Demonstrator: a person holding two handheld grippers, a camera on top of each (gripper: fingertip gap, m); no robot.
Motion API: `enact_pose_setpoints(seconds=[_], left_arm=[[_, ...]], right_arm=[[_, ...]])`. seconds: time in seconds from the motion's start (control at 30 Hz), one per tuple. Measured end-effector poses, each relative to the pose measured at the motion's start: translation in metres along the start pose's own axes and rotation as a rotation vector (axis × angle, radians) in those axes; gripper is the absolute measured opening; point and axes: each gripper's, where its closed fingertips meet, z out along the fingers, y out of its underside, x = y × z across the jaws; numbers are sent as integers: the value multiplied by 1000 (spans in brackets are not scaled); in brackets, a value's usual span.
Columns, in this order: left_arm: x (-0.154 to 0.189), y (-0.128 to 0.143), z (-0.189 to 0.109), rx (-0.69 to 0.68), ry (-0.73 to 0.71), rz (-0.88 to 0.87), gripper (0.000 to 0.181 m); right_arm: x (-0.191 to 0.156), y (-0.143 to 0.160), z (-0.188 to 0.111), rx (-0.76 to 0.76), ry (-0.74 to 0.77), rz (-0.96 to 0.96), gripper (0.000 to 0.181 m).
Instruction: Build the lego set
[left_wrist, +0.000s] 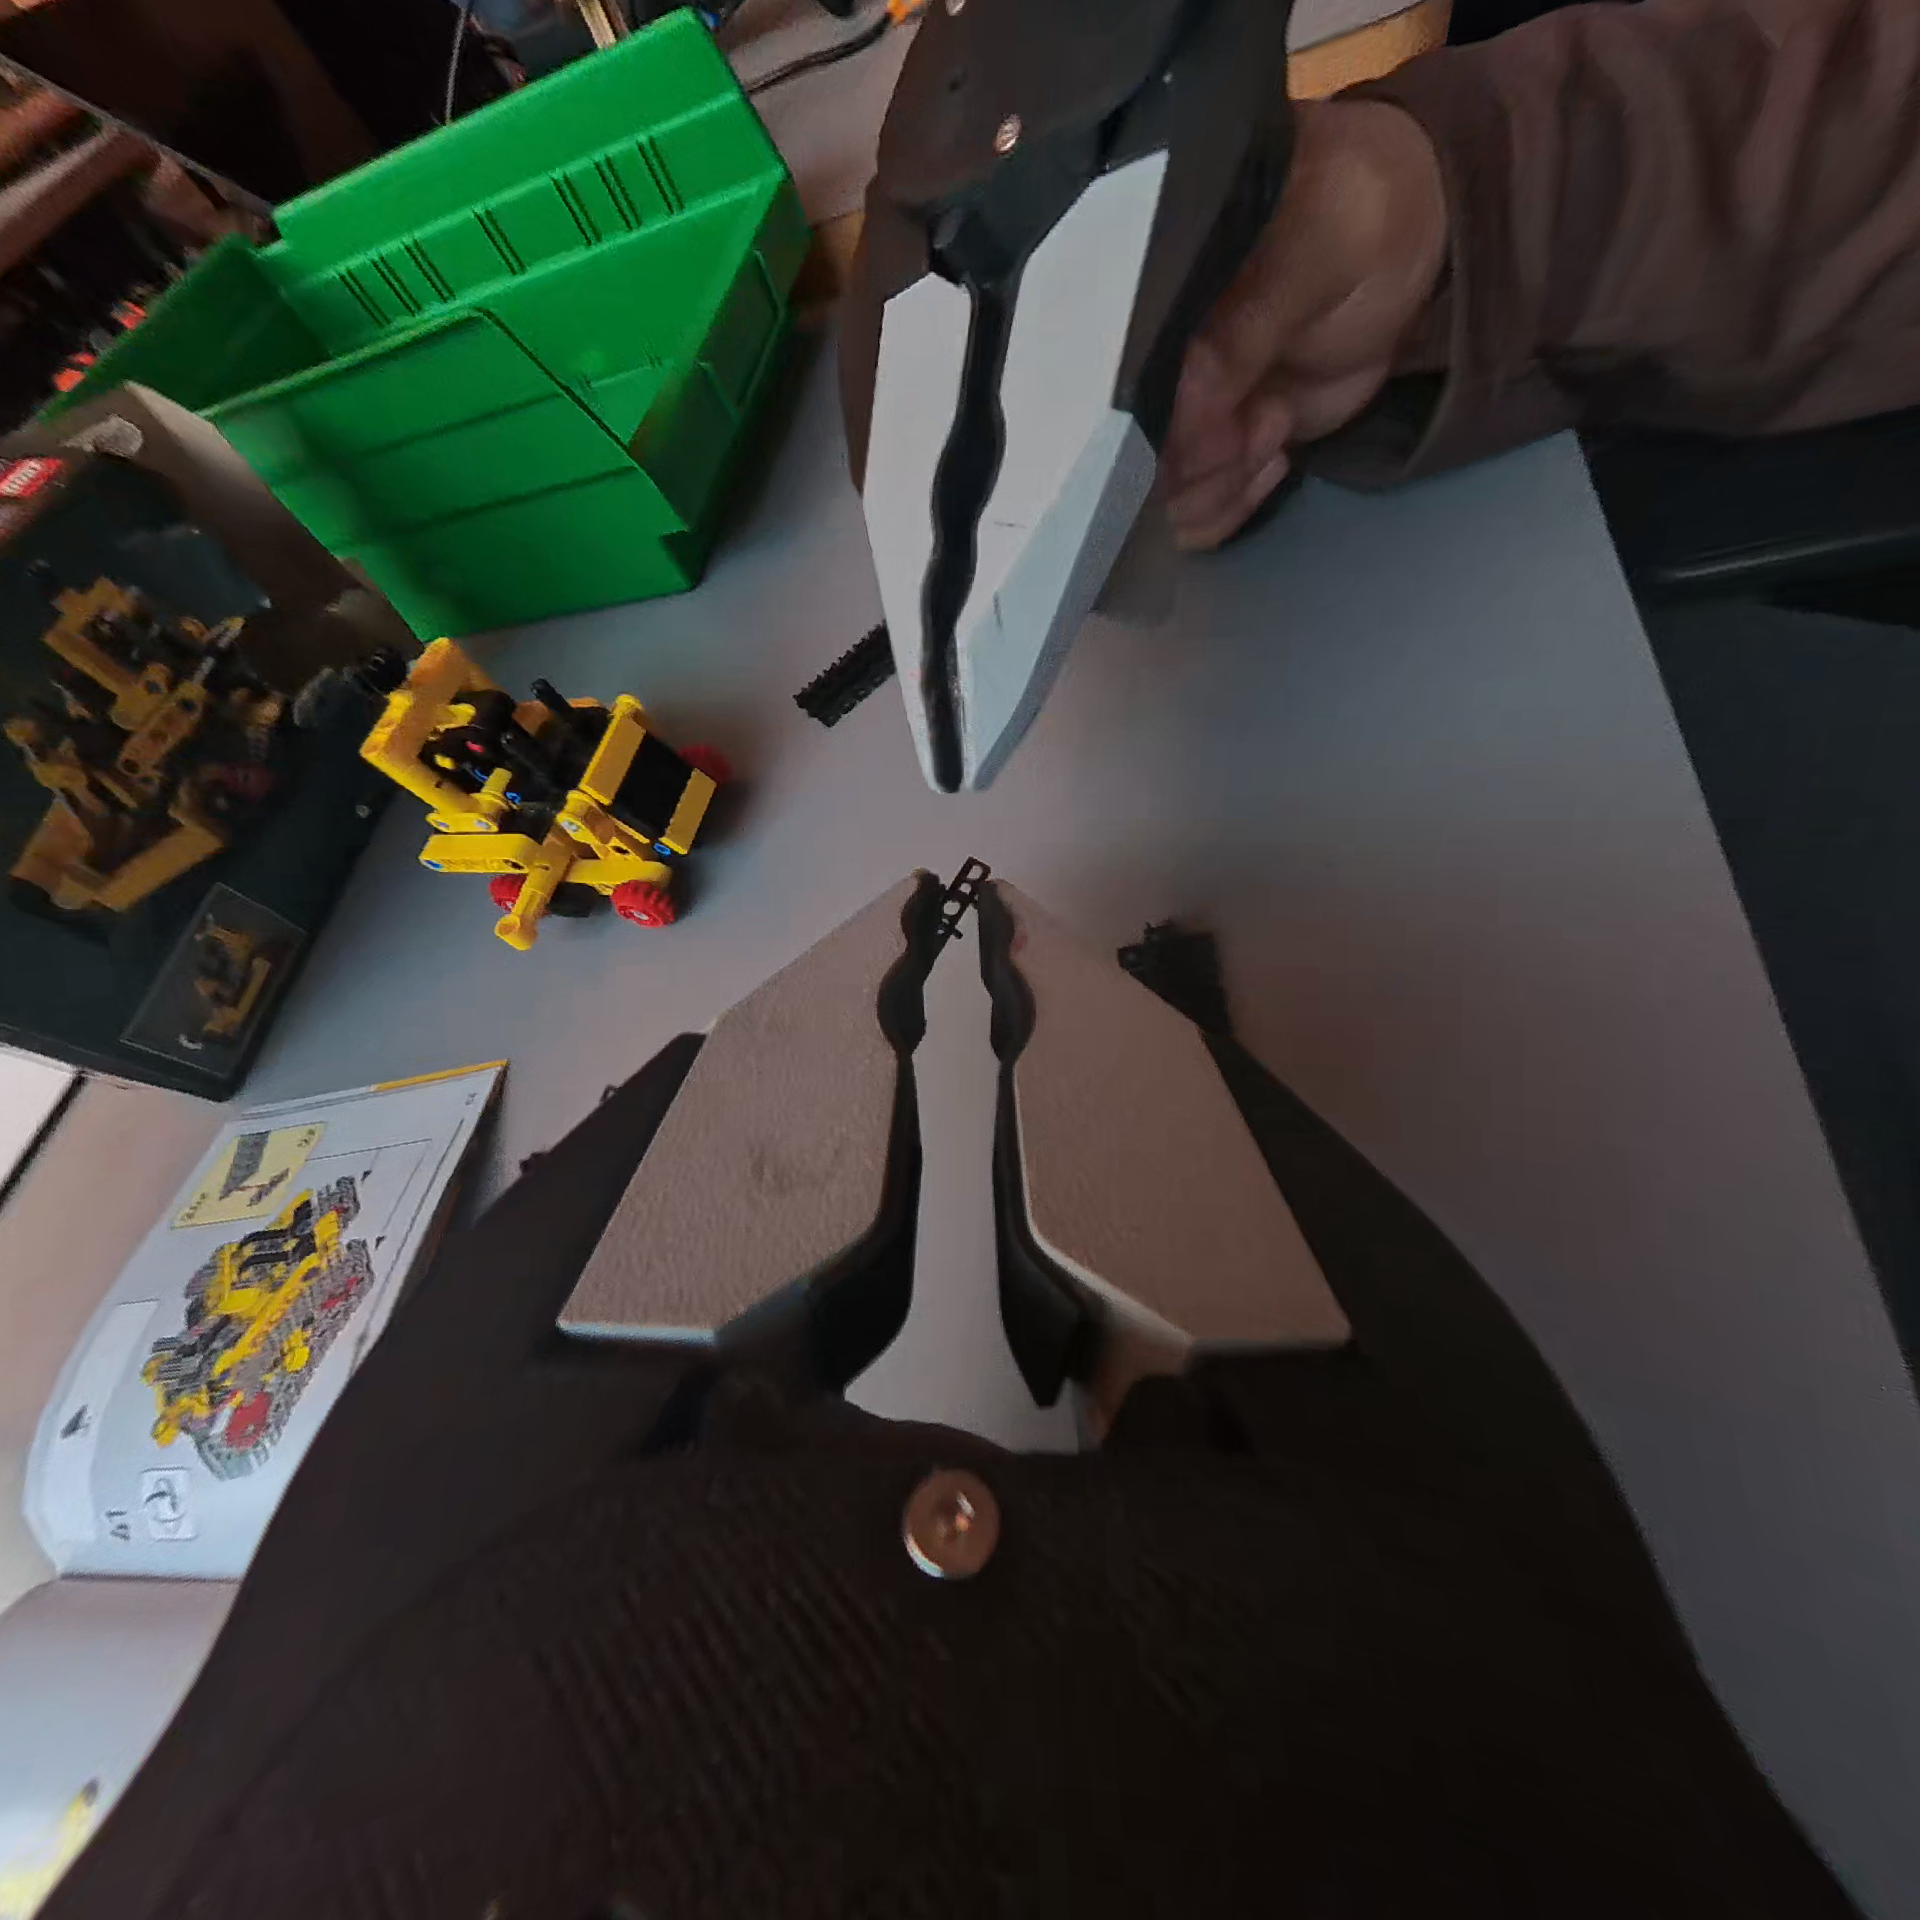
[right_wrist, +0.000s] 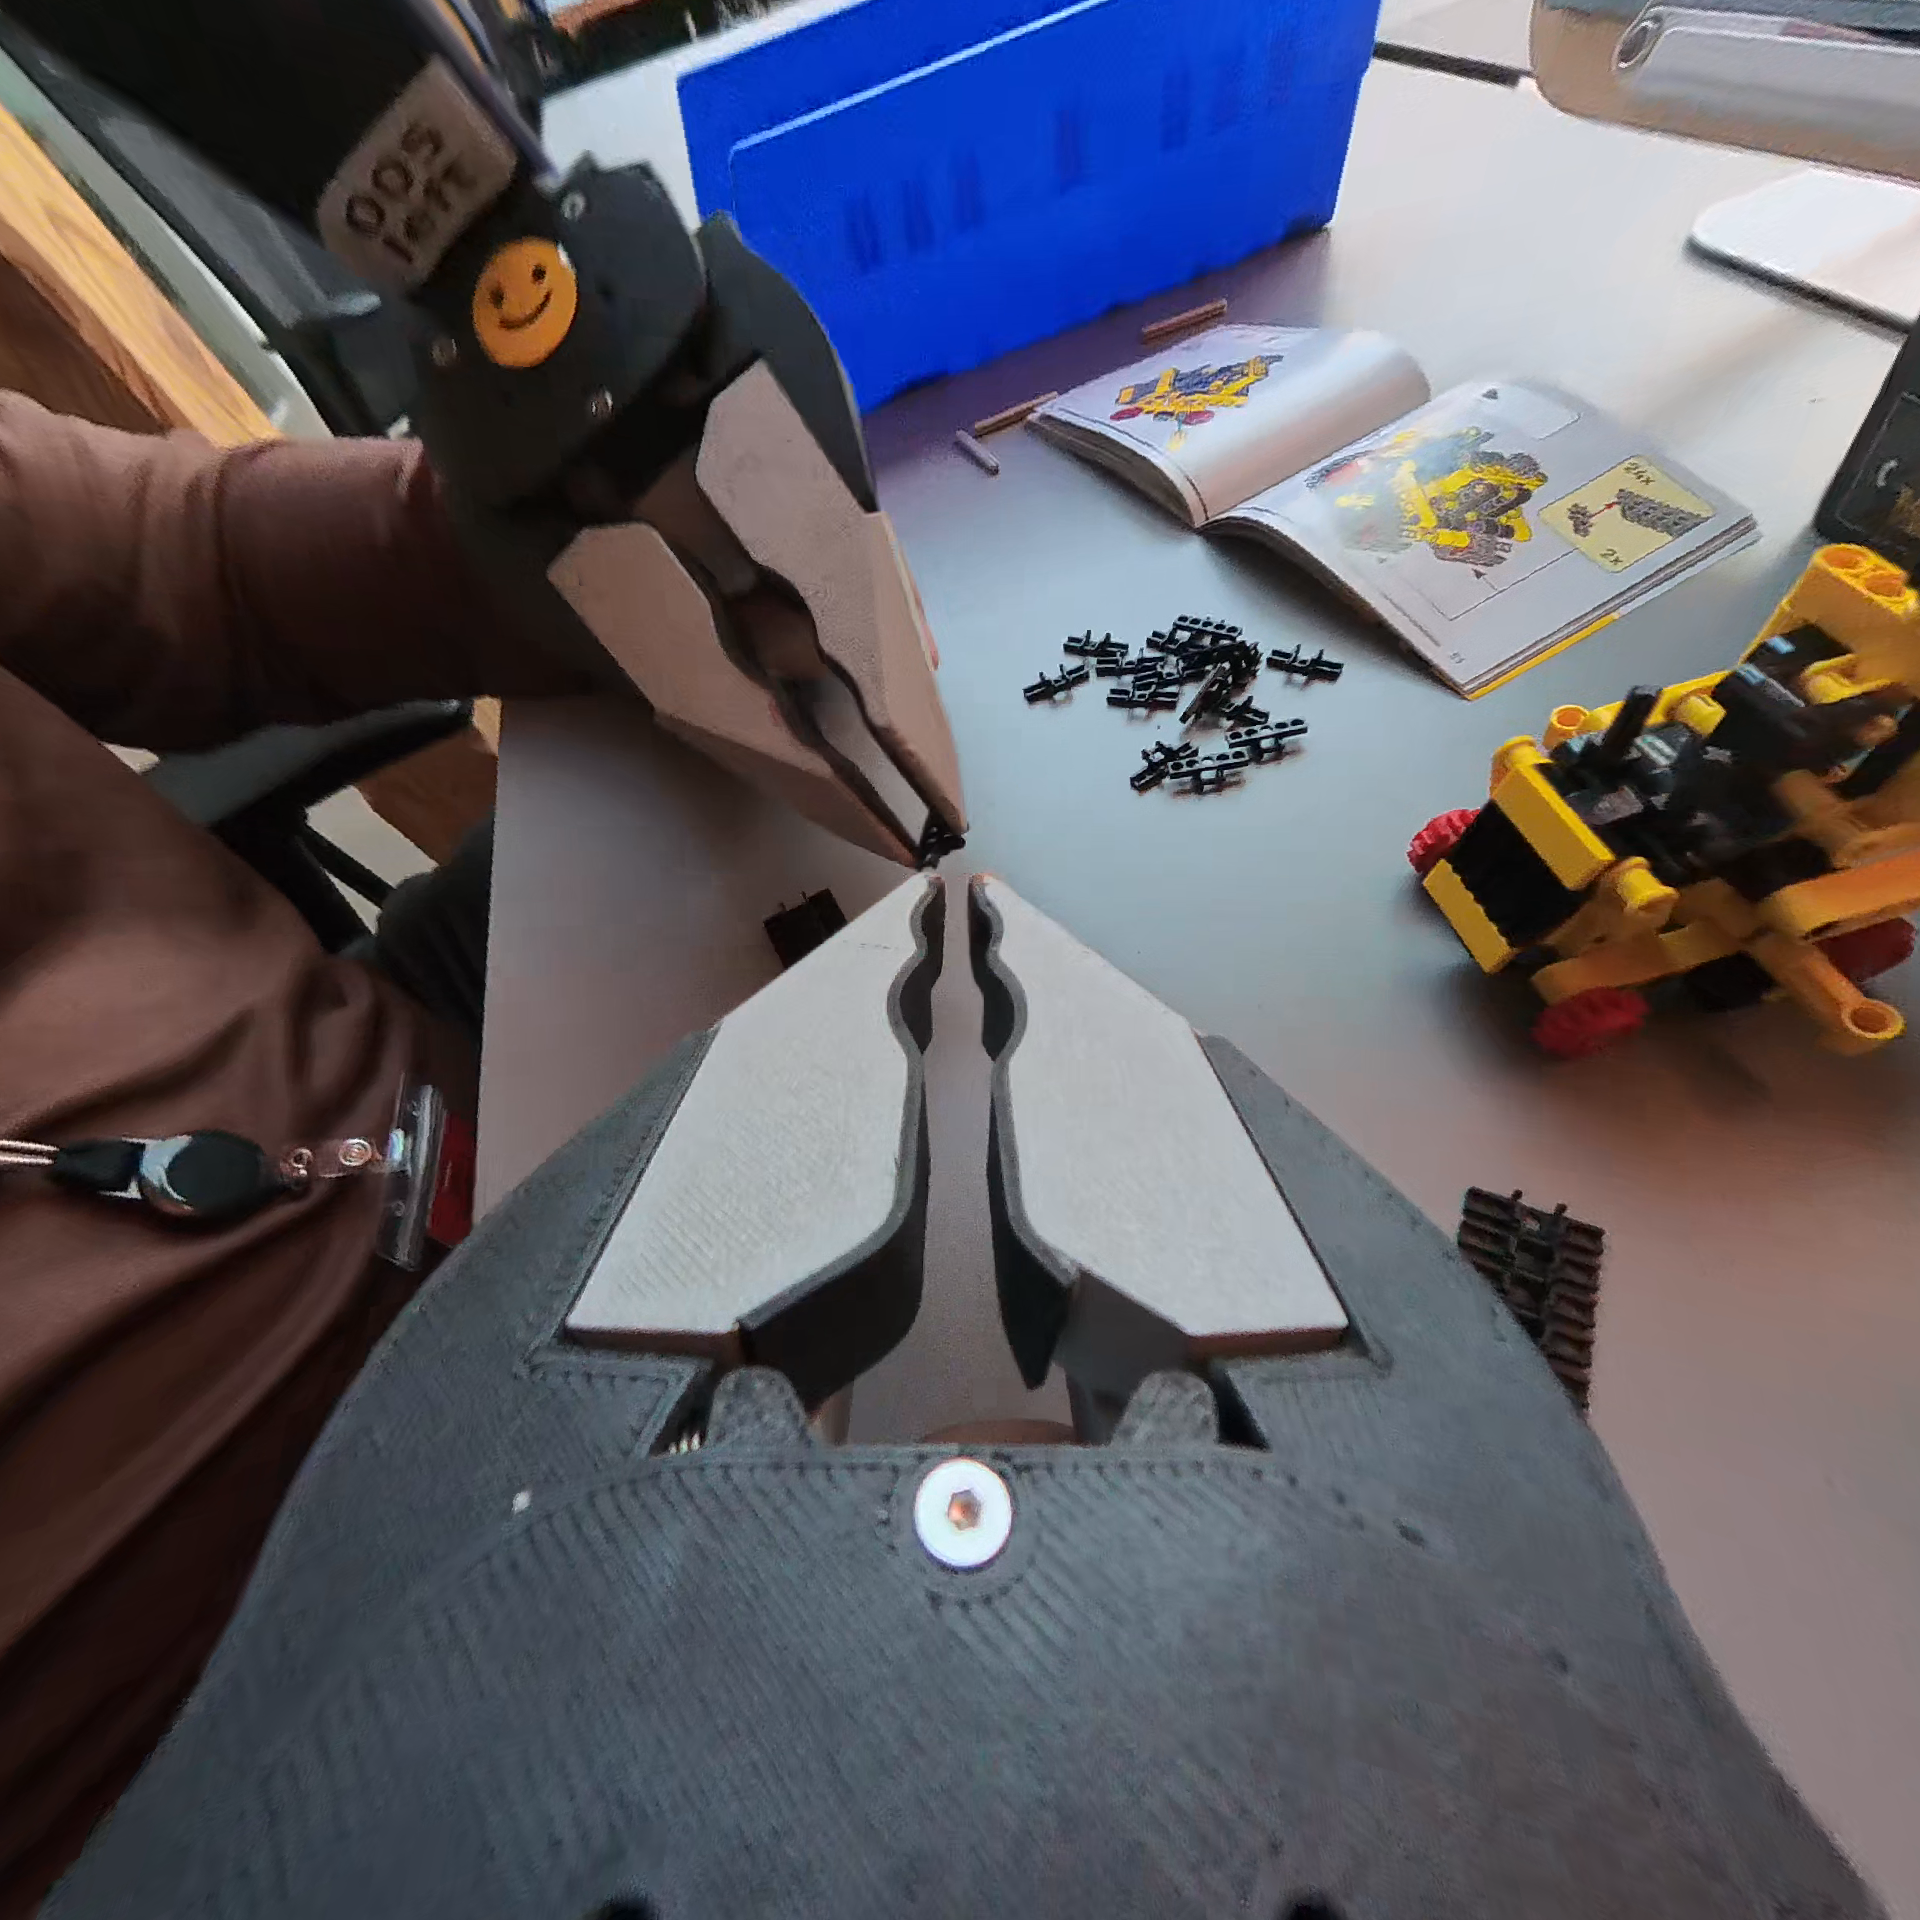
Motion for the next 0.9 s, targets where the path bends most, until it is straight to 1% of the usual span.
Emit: enact_pose_setpoints(seconds=[0.07, 0.17, 0.37, 0.47, 0.57, 0.8, 0.9], left_arm=[[-1, -1, 1, 4, -33, 38, 4], [2, -10, 0, 50, -51, 82, 4], [3, -7, 3, 25, -73, 128, 4], [4, -8, 3, 28, -84, 147, 4], [4, -9, 3, 28, -98, 169, 4], [4, -11, 3, 42, -101, 149, 4], [0, -17, -2, 84, -89, 81, 5]], right_arm=[[1, -1, -1, 11, -21, 35, 2], [-5, 0, 1, 0, -71, 68, 2], [-7, 2, 4, -17, -75, 73, 2], [-10, 2, 6, -21, -98, 98, 3], [-9, 2, 7, -24, -90, 100, 1], [-9, 1, 6, -10, -69, 79, 0], [-6, 4, 2, -44, -27, 45, 0]])
